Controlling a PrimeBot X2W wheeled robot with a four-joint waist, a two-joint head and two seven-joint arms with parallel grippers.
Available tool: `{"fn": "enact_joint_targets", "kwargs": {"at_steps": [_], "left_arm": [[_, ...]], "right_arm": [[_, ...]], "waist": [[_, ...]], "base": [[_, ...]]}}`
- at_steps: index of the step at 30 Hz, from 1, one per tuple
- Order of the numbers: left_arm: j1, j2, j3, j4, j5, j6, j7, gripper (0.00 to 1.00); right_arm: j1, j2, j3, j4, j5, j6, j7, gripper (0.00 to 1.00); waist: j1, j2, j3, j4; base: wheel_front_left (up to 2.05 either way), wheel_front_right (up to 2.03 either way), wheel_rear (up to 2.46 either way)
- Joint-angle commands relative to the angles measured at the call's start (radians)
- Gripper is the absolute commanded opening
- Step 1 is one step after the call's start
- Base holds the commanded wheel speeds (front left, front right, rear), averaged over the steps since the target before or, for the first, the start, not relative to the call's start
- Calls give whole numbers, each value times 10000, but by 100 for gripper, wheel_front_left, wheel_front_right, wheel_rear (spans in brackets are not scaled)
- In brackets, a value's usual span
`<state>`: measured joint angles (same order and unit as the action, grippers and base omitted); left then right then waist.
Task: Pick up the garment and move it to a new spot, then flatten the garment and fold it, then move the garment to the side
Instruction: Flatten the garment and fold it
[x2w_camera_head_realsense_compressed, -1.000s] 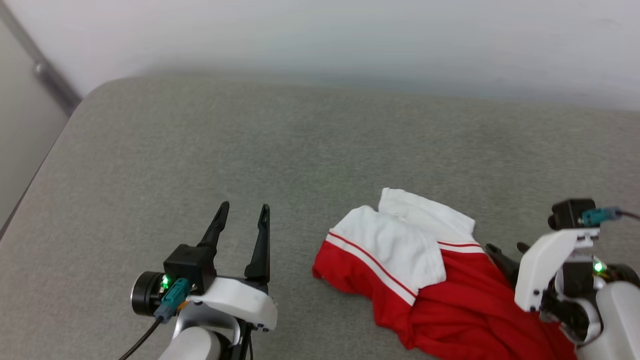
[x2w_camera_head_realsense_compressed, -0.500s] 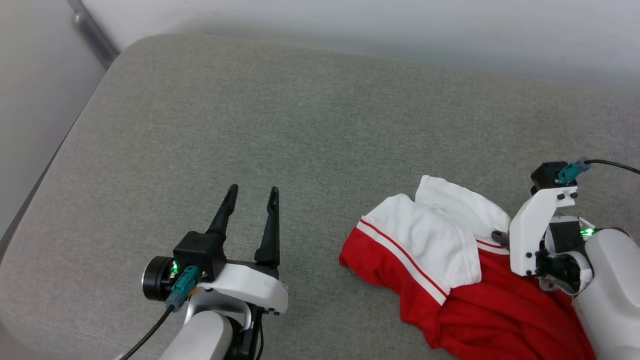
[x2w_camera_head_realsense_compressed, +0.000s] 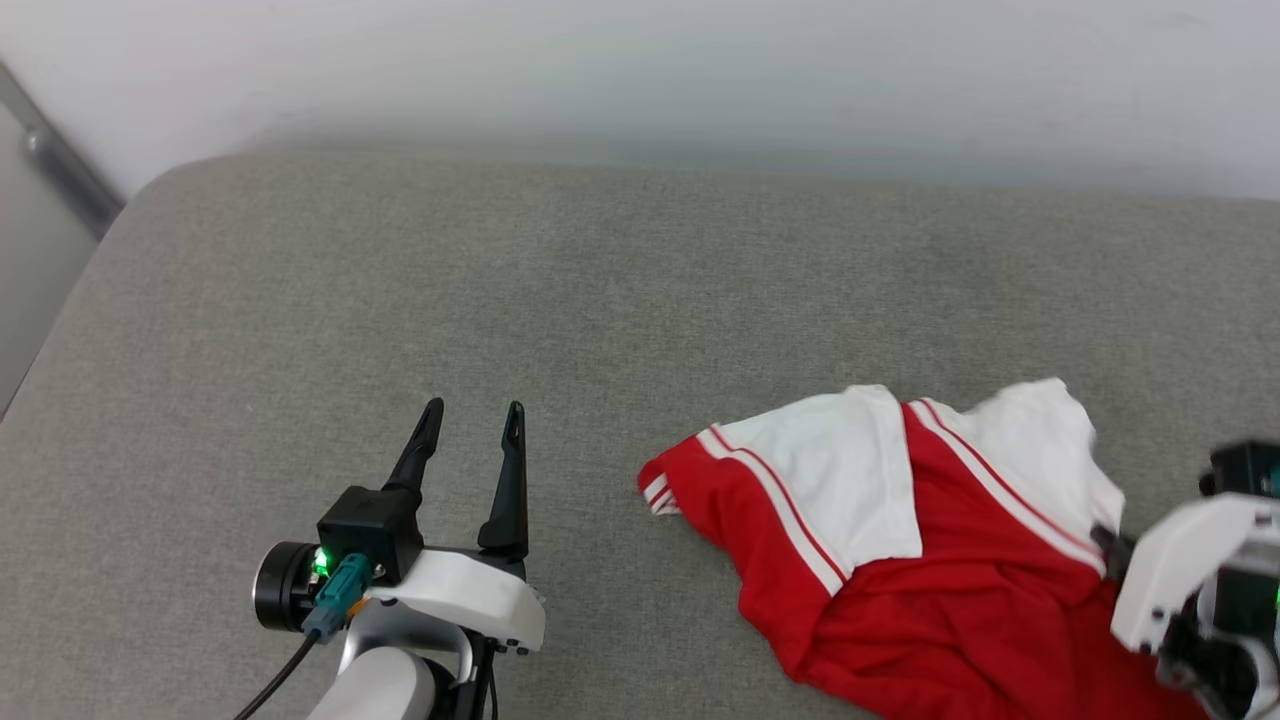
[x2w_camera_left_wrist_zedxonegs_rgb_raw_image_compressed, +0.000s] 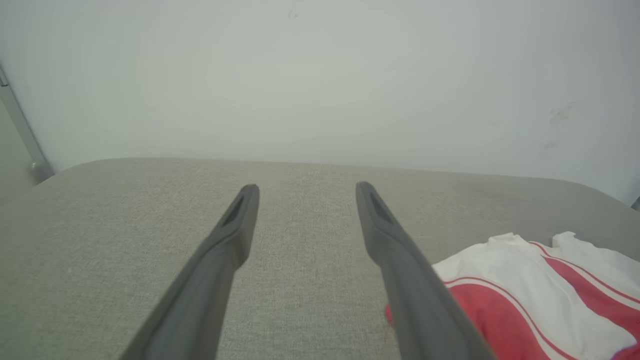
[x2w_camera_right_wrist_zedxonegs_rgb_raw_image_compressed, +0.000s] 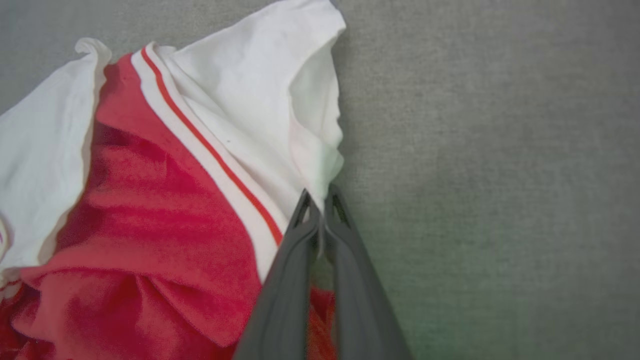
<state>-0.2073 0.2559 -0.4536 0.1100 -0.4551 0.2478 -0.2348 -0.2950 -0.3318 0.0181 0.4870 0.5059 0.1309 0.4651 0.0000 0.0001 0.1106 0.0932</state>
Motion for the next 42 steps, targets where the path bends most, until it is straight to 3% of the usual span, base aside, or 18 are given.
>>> {"fn": "enact_joint_targets", "kwargs": {"at_steps": [1,2,3,4,5,17,22,29,34,42], "left_arm": [[100,65,-2,-61,-35,48,28,100],[144,86,0,-80,-43,64,39,100],[173,106,-11,-100,-51,70,74,100],[188,120,-16,-128,-57,78,80,100],[190,135,-12,-150,-44,72,103,100],[839,436,169,-160,-264,344,277,100],[1180,580,215,-186,-371,449,393,100],[1031,735,224,-228,-388,473,617,100],[120,818,-74,-158,-331,36,1194,100],[-2624,577,-741,632,-464,-1131,2885,100]], "right_arm": [[353,301,-305,27,-69,-3,-65,0],[631,422,-574,53,-207,-1,-140,0],[920,531,-828,119,-319,-4,-186,24],[1146,719,-1016,173,-372,-4,-224,58],[1301,879,-1152,149,-495,-4,-324,100],[2047,1543,-1414,-1607,-2092,-3,-4182,100],[2547,1893,-1284,-2661,-2631,-3,-4622,100],[3284,2373,-844,-4437,-3035,-3,-4418,100],[3523,2608,-630,-5447,-3129,-3,-4104,100],[2971,2754,-255,-6372,-3105,-3,-3910,100]], "waist": [[0,-1,-99,-119],[0,-1,-121,-155],[0,-1,-143,-176],[0,-1,-158,-199],[0,-1,-173,-226],[0,-1,-736,-398],[0,-1,-1077,-500],[0,-1,-1070,-757],[0,-1,-754,-1085],[0,-1,418,-1833]], "base": [[0,0,0],[0,0,0],[0,0,0],[0,0,0],[0,0,0],[0,0,0],[0,0,0],[0,0,0],[0,0,0],[0,0,0]]}}
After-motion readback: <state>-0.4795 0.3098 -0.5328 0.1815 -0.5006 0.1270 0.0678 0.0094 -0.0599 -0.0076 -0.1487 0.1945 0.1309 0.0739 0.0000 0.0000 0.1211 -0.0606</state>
